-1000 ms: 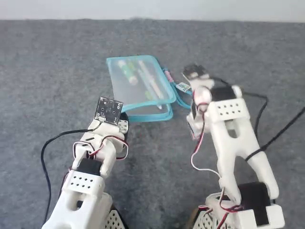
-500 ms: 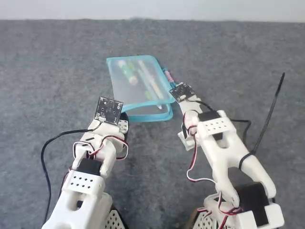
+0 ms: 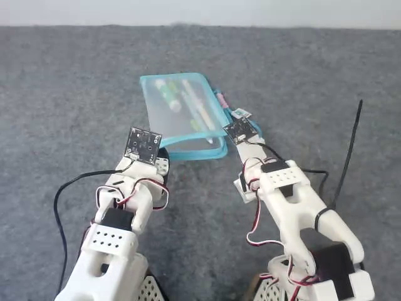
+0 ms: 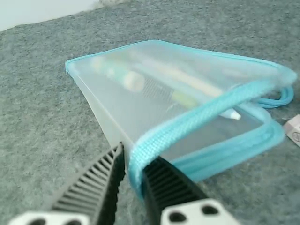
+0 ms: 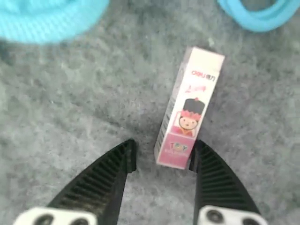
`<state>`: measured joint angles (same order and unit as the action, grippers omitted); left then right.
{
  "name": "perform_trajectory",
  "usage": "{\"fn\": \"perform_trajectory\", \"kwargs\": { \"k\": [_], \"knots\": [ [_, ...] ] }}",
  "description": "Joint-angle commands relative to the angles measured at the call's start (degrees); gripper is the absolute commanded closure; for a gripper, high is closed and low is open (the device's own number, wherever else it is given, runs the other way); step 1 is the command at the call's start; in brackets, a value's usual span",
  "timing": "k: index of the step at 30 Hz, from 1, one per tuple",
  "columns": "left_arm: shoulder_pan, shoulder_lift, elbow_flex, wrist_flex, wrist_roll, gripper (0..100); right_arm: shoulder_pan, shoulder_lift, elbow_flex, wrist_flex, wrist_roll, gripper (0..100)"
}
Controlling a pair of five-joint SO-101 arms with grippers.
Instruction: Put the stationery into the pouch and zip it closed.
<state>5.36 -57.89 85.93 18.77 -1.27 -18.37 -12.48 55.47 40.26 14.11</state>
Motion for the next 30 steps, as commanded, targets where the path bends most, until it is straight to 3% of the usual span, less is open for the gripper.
{"fn": "perform_trajectory", "kwargs": {
  "k": [1, 26, 30],
  "knots": [
    [-0.4, -0.1, -0.5, -0.8, -0.1, 99, 0.2, -2.4, -0.2, -1.8, 0.1, 81.5],
    [-0.7, 0.0, 1.6, -0.8, 0.0, 99, 0.2, -2.4, 0.0, -1.9, 0.1, 81.7],
    [-1.8, 0.0, 1.5, -0.8, 0.0, 99, 0.2, -2.4, 0.0, -1.9, 0.1, 92.4]
  ]
}}
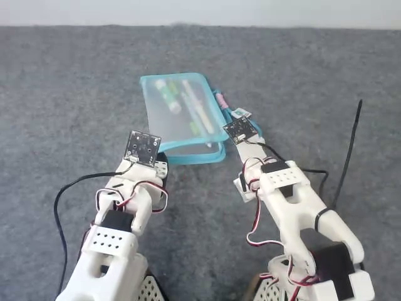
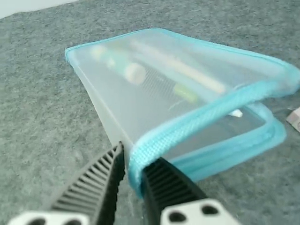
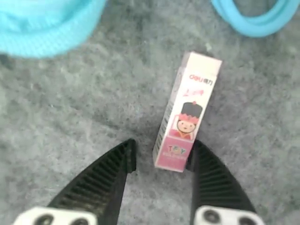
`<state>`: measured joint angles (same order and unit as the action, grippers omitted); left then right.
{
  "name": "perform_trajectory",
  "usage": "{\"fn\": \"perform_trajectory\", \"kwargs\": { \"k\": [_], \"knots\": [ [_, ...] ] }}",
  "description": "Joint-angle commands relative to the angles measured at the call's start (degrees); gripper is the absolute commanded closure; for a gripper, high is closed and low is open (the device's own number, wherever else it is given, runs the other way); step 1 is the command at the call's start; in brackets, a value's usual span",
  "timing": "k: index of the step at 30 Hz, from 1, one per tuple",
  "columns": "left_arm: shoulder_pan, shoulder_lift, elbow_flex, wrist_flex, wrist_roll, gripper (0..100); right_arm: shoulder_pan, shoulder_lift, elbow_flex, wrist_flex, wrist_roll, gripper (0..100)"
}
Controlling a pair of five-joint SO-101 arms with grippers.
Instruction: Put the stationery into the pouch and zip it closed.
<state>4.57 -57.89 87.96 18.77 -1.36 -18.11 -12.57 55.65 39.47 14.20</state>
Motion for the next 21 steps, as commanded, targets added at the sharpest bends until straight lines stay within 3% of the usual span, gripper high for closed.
{"fn": "perform_trajectory", "kwargs": {
  "k": [1, 9, 18, 21],
  "knots": [
    [-1.1, 0.0, -0.5, -0.8, 0.1, 99, 0.0, -2.3, -0.4, -1.1, 0.0, 95.7],
    [-0.7, 0.0, -0.5, -0.8, 0.1, 99, 0.0, -3.6, -0.6, 0.4, 0.1, 99.2],
    [-0.6, 0.0, -0.6, -1.8, 0.0, 99, 0.4, -26.9, -3.6, 23.7, 0.4, 99.2],
    [-0.8, 0.0, -0.5, -2.5, 0.0, 99, -1.8, -35.9, -3.8, 30.5, 6.1, 99.2]
  ]
}}
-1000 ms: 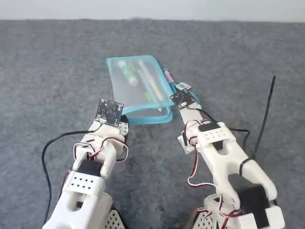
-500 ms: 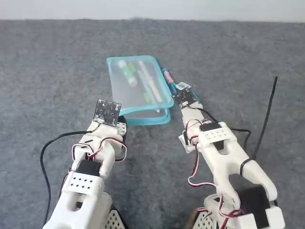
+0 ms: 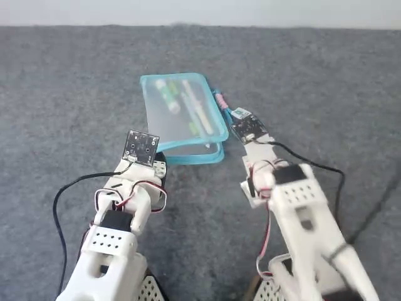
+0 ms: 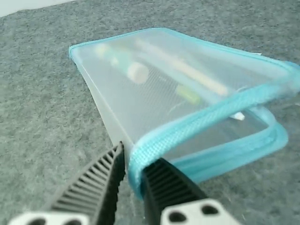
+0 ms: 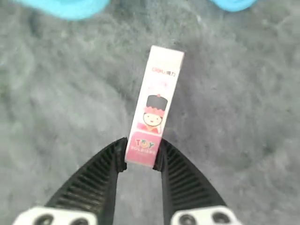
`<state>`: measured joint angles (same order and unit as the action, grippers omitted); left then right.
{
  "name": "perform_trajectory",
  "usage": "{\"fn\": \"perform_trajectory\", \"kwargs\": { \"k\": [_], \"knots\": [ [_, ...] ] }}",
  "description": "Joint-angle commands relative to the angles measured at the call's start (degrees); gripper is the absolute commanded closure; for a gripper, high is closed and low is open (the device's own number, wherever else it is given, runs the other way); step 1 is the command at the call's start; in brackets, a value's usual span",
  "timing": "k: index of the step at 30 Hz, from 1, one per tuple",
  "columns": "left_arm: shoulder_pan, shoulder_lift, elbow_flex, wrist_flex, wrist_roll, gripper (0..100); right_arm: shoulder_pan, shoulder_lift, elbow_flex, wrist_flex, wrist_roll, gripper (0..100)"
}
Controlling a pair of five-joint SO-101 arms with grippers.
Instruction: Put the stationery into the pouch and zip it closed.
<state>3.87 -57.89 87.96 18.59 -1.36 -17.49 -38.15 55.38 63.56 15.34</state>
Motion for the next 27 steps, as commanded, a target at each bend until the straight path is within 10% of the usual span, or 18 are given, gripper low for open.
{"fn": "perform_trajectory", "kwargs": {
  "k": [1, 9, 27],
  "knots": [
    [0.0, 0.0, -0.5, -2.2, 0.0, 99, -3.7, -13.1, -3.6, 8.2, 7.7, 99.2],
    [0.0, 0.0, -0.4, -2.3, 0.0, 99, -15.1, -19.4, -9.3, 12.4, 11.4, 99.2],
    [0.1, 0.0, -0.4, -2.0, 0.1, 99, -20.9, 16.8, -26.9, 4.3, 8.9, 99.1]
  ]
}}
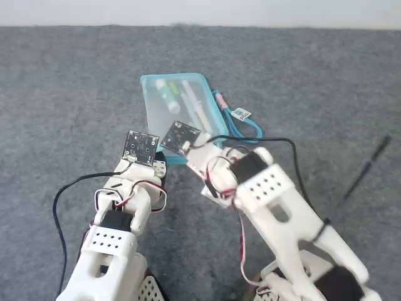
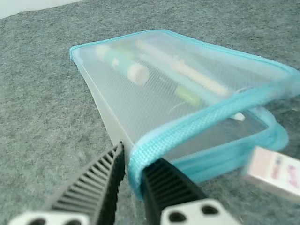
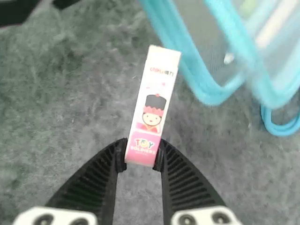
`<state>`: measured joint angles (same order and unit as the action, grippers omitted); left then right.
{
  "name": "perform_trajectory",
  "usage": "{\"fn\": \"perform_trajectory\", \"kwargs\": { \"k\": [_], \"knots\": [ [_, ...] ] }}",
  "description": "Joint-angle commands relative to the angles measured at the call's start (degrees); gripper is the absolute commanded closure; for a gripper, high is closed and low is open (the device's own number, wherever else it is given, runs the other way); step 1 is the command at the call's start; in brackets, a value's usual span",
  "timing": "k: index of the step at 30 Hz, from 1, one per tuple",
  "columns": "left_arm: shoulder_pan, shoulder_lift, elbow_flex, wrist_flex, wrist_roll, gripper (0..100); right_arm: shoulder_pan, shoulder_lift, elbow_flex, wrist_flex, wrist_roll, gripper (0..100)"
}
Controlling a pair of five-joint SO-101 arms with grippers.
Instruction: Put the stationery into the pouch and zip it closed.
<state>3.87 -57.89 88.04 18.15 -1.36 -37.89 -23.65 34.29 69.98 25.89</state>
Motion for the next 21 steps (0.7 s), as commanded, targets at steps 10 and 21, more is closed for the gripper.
{"fn": "perform_trajectory", "kwargs": {
  "k": [10, 21],
  "knots": [
    [0.1, 0.0, -0.5, -1.6, 0.1, 99, -0.5, 20.4, -23.5, -2.1, -3.9, 99.1],
    [0.1, 0.0, -0.5, -1.6, 0.1, 99, -0.5, 33.2, -38.1, -1.9, -10.7, 79.1]
  ]
}}
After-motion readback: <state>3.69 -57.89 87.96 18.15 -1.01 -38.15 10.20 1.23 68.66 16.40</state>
